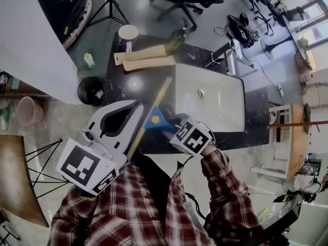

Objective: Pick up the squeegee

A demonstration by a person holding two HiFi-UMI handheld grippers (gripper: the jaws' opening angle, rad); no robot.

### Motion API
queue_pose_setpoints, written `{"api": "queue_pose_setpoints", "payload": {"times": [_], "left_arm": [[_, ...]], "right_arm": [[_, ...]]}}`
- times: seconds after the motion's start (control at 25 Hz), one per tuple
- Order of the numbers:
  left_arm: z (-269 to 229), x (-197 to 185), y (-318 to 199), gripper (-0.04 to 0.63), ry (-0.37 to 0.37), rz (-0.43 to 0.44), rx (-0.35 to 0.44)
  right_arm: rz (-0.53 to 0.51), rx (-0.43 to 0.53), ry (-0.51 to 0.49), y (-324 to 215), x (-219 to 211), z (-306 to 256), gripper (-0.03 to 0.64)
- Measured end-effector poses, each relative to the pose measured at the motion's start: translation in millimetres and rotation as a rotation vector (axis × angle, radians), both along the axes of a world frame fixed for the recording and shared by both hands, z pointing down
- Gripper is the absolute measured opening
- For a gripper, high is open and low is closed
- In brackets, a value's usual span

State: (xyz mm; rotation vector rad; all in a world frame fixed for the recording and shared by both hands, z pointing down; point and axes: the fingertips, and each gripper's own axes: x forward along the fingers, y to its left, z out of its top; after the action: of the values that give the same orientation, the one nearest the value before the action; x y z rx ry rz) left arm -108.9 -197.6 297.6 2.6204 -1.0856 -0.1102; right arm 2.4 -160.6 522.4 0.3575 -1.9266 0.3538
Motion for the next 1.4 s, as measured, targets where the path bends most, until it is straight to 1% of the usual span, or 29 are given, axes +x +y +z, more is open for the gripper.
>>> {"api": "queue_pose_setpoints", "payload": {"times": [0.2,0.36,0.56,0.72,0.96,1.12,1.24,1.4], "left_arm": [[-2,0,0,0.009,-0.002,0.001,0.004],[-7,-3,-1,0.009,-0.003,-0.006,0.013],[-15,-7,-3,0.009,-0.01,-0.019,0.032],[-18,-17,-8,0.009,-0.017,-0.049,0.04],[-16,-29,-11,0.009,-0.027,-0.087,0.036],[-21,-28,-11,0.009,-0.033,-0.087,0.049],[-20,-25,-10,0.009,-0.036,-0.084,0.05],[-17,-19,-10,0.009,-0.04,-0.074,0.052]], "right_arm": [[0.076,0.067,-0.062,-9,2,-22,0.141],[0.176,0.147,-0.13,-25,7,-49,0.141],[0.308,0.285,-0.241,-47,16,-91,0.141],[0.426,0.394,-0.335,-58,26,-128,0.141],[0.591,0.546,-0.506,-65,44,-179,0.141],[0.693,0.635,-0.584,-63,56,-204,0.141],[0.734,0.674,-0.639,-56,60,-217,0.141],[0.736,0.673,-0.729,-46,52,-228,0.141]]}}
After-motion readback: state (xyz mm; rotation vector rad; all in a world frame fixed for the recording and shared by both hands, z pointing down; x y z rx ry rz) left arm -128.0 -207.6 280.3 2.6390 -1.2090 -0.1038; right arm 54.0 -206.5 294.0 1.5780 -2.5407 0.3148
